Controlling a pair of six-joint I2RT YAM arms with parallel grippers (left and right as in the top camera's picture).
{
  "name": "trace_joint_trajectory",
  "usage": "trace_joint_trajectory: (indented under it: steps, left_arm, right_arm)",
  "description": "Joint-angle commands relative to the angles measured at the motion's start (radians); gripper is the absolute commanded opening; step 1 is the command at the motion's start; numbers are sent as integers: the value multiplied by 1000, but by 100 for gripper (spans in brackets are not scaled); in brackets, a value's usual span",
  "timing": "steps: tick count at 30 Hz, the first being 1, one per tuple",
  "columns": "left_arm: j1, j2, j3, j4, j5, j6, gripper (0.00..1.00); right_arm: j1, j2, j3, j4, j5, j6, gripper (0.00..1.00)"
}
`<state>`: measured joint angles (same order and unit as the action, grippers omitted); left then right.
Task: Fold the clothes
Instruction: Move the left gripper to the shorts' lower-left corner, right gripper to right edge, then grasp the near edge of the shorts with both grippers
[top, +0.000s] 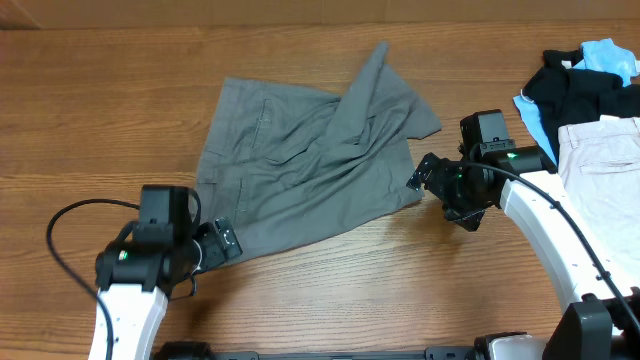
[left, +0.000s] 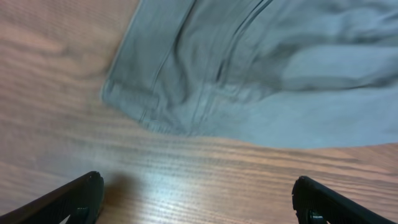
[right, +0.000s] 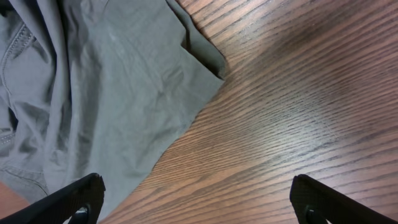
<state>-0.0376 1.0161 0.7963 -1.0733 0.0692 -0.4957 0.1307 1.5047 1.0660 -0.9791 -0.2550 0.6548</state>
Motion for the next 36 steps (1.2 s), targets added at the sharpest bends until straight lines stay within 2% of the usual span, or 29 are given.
trace_joint_trajectory:
  steps: [1,12,23,28,33,36]
  left_arm:
    - [5,89,18,-7,-17,-36,100]
    - [5,357,14,8,-47,-40,100]
    - [6,430,-23,175,-121,-44,100]
    - [6,485,-56,237,-97,-51,100]
    - [5,547,-75,286,-95,-42,86]
    - [5,577,-75,305,-76,-42,69]
  right_arm:
    - [-2,-6,-5,5,-2,5,100]
    - [-2,-6,-18,10,-1,4,100]
    - [-2,-6,-18,24,-2,5,100]
    - [-1,-6,-18,24,-17,5,100]
    - [0,-6,-18,24,-20,5,100]
    - [12,-6,-18,33,-21,5,100]
